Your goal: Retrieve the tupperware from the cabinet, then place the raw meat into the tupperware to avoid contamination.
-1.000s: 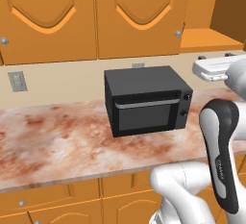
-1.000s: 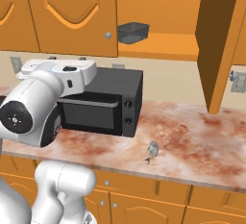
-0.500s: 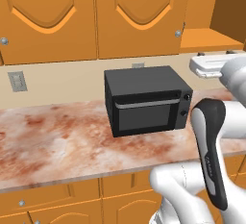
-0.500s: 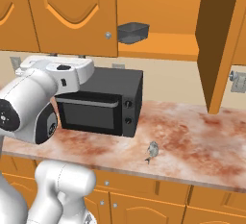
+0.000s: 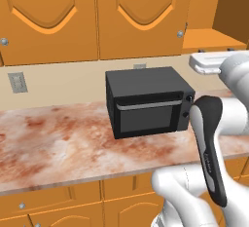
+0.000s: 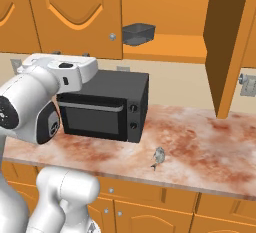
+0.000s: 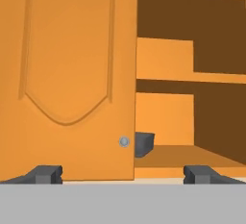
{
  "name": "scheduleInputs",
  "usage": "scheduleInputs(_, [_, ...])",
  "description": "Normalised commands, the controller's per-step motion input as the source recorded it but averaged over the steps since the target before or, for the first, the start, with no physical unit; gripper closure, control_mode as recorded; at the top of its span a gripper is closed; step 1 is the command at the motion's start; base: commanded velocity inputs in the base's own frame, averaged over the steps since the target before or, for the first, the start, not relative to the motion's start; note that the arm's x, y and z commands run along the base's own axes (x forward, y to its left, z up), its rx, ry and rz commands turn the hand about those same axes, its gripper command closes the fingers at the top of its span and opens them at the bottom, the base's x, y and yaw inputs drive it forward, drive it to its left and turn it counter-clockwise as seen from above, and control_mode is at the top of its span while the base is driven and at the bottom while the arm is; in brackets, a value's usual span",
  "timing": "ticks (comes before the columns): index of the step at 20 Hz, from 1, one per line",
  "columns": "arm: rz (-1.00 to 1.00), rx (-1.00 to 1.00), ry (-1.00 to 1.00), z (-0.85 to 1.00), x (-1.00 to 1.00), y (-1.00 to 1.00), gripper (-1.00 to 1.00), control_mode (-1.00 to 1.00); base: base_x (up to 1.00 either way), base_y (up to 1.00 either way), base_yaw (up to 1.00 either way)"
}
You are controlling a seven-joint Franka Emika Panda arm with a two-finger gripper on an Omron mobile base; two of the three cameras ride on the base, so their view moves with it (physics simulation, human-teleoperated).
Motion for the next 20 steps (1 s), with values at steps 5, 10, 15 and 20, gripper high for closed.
scheduleInputs(5, [0.01, 0.01, 0.0, 0.0, 0.17, 0.0, -1.0, -1.0, 0.0, 0.0, 0.0])
scheduleInputs(10, [0.02, 0.03, 0.0, 0.0, 0.17, 0.0, -1.0, -1.0, 0.0, 0.0, 0.0])
scheduleInputs(15, [0.01, 0.03, 0.0, 0.0, 0.17, -0.02, -1.0, -1.0, 0.0, 0.0, 0.0])
scheduleInputs(20, [0.0, 0.02, -0.01, -0.02, 0.23, 0.0, -1.0, -1.0, 0.0, 0.0, 0.0])
